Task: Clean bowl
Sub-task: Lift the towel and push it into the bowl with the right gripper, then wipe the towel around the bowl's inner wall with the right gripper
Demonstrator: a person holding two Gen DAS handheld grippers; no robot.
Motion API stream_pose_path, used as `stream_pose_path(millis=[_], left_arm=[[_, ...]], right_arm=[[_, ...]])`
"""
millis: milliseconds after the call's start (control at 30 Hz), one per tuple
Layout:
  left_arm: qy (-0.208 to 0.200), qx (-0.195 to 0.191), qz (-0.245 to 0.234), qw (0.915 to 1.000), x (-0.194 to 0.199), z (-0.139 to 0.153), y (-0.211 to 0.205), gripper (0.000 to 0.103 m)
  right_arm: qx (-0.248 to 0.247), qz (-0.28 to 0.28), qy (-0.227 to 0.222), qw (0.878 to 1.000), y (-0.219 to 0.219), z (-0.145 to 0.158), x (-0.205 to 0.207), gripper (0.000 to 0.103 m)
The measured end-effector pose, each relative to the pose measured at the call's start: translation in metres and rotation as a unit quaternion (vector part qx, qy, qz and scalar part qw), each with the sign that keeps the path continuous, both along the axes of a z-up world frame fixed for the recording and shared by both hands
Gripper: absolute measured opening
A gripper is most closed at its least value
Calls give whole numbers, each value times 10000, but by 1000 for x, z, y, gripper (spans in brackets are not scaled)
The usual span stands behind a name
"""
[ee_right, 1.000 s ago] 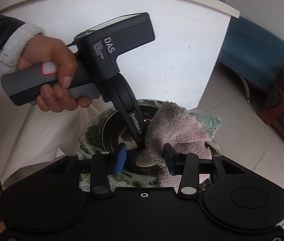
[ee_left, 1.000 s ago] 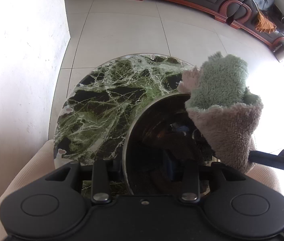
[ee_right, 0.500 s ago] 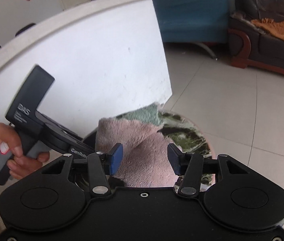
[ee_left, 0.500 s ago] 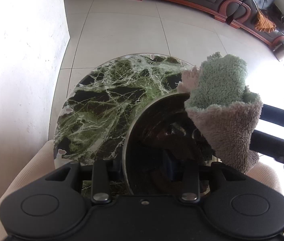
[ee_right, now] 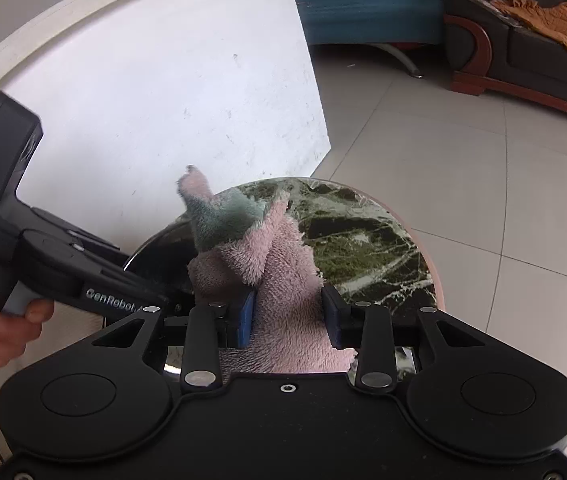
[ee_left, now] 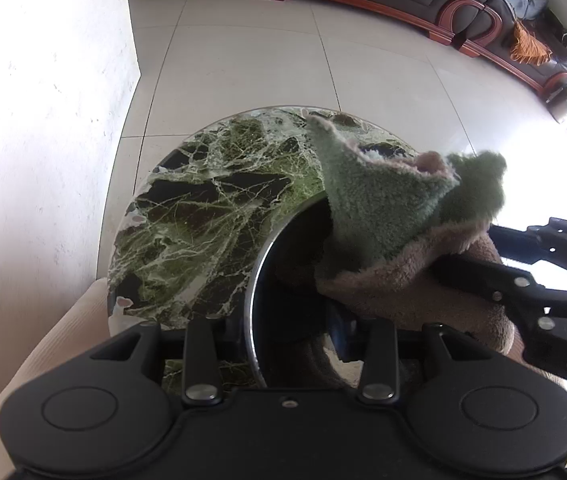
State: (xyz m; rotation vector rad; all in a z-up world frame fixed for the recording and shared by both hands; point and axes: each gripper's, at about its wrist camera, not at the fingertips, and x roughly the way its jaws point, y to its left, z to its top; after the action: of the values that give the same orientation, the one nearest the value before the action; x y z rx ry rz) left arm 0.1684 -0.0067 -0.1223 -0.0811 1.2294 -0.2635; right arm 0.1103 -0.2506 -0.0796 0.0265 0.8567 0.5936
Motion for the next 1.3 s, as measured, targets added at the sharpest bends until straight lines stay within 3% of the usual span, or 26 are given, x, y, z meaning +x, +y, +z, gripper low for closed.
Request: stream_pose_path(millis=[233, 533, 667, 767, 900, 1133, 1300], left_arm=[[7, 7, 9, 10000, 1, 0, 0, 38], [12, -28, 16, 10000, 1, 0, 3, 38], [18, -43, 23, 10000, 1, -1, 4, 39], [13, -43, 29, 10000, 1, -1, 4, 39], [3, -44, 19, 10000, 0, -1, 3, 39], [10, -36, 2, 10000, -1, -2, 3, 39], [4, -33, -2, 10000, -1, -2, 2, 39]], right_arm=[[-564, -11, -856, 9947, 13, 19, -9, 34], [-864, 308, -1111, 9896, 28, 15, -26, 34], [-1071, 448, -1001, 9882, 38, 5, -23, 34], [-899, 272, -688, 9932, 29, 0, -18, 34], [-84, -184, -208, 9996, -2, 1, -12, 34], [975, -964, 598, 9887, -37, -15, 7, 35], [370, -734, 28, 9966, -15, 2, -4, 38]])
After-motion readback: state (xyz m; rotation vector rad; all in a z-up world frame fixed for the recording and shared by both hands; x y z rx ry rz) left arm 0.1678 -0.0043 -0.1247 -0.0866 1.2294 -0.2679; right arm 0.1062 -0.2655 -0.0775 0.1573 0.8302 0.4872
